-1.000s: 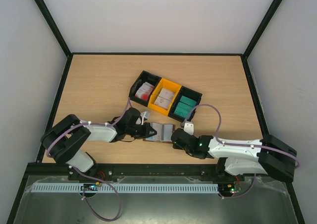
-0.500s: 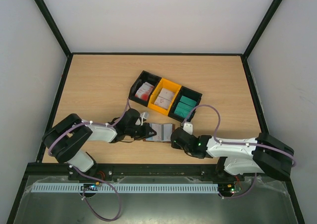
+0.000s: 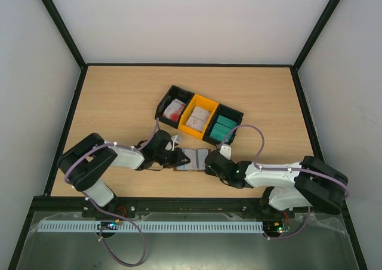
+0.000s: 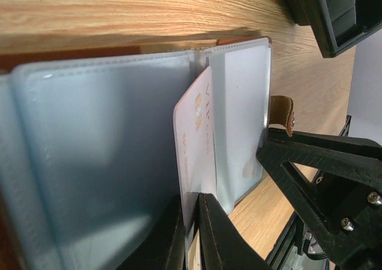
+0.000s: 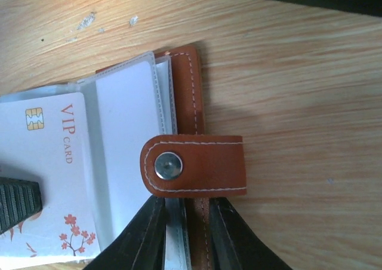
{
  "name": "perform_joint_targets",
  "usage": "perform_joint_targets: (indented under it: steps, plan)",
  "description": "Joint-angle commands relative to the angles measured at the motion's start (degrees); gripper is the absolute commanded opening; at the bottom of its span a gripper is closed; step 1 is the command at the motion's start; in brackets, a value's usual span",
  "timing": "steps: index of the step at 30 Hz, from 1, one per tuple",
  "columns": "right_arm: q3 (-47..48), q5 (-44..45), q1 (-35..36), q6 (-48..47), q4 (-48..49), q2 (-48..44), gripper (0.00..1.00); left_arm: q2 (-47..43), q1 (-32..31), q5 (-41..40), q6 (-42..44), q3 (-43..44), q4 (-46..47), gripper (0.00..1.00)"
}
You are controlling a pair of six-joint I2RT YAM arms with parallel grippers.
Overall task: Put the credit cards into the card holder
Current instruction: Insert the credit card into the card holder.
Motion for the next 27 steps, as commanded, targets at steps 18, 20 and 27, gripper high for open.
perform_joint_targets:
  steps: [18, 20, 27]
  plan:
    - [-2.5, -2.8, -0.9, 0.2, -3.3, 7.4, 0.13, 4.1, 1.0, 0.9, -0.6, 0.4, 1.7, 0.08]
    - [-2.4, -2.7, -0.9, 0.1, -3.3, 7.2, 0.13, 5.1, 0.4, 0.7, -1.0, 0.4, 2.4, 0.10]
    - [-2.9, -2.7, -0.9, 0.2, -3.1, 6.3, 0.13, 4.8, -1.3, -2.5, 0.0, 1.1, -0.4, 0.19]
